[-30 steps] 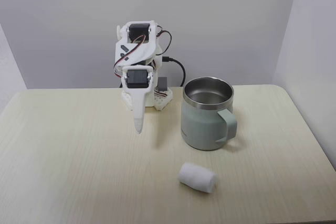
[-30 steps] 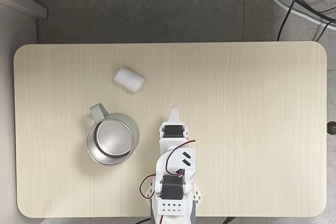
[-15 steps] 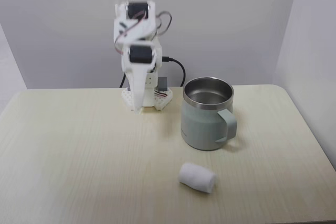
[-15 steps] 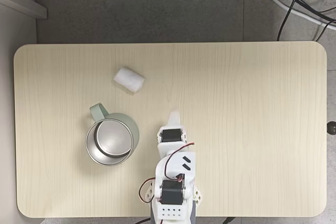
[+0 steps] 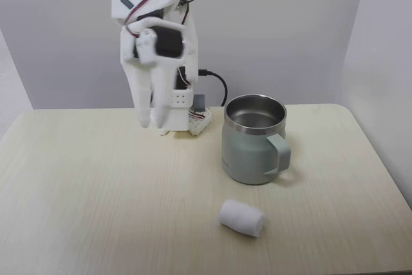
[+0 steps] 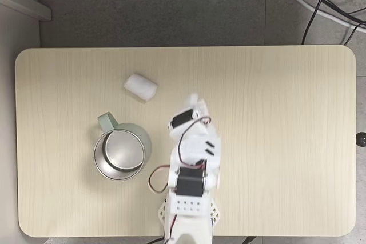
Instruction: Grasp a dressing and put it in the cup.
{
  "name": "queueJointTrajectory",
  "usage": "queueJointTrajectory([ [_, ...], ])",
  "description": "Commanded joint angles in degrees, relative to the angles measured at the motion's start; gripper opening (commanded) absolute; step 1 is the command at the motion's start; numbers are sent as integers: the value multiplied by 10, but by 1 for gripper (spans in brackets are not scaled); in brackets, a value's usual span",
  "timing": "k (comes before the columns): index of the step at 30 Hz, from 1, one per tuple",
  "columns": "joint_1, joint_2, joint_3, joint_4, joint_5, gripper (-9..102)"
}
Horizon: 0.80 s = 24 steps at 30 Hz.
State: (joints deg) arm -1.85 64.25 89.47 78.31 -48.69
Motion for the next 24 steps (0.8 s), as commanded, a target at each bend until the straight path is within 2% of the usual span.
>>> queueJointTrajectory([
  [1,-43,39,53,19,-98,21],
  [3,-65,60,54,41,-180,26],
  [6,-90,91,51,61,-267,27],
  [13,-134,193,80,95,-404,29],
  [24,-188,541,373,236,-425,33],
])
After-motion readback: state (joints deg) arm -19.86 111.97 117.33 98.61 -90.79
